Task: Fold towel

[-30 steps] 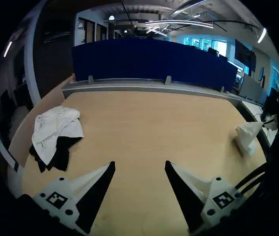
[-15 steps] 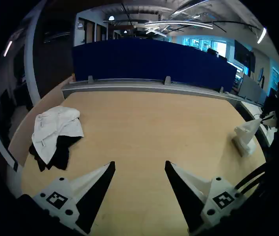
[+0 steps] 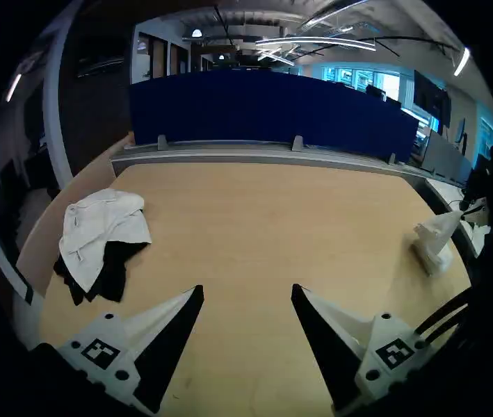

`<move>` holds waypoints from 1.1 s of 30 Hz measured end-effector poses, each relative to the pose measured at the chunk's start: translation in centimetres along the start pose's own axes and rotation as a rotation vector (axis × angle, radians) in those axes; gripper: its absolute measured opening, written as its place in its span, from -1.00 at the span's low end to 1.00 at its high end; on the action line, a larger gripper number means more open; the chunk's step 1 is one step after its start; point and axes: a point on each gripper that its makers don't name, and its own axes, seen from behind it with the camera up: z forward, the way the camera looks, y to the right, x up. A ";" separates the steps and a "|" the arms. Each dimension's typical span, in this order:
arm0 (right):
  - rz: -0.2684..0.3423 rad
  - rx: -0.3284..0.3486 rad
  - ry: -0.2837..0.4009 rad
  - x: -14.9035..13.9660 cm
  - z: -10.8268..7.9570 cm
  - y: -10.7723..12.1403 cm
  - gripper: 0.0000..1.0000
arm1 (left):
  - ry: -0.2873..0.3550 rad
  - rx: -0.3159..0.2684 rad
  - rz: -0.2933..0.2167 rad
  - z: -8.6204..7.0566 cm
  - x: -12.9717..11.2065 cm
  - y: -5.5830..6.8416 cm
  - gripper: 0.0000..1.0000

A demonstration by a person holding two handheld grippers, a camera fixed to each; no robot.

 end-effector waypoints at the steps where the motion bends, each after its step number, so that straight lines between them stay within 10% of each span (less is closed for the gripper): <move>1: 0.004 -0.005 -0.008 -0.6 0.0 0.2 -0.93 | 0.000 0.000 0.002 0.0 0.0 0.0 0.88; 18: 0.157 -0.085 -0.159 -11.6 1.8 2.4 -0.93 | -0.016 0.000 0.036 0.0 -0.6 0.4 0.88; 33: 0.268 -0.127 -0.226 -15.8 5.4 1.5 -0.92 | -0.020 0.006 0.059 -0.4 -0.9 0.4 0.88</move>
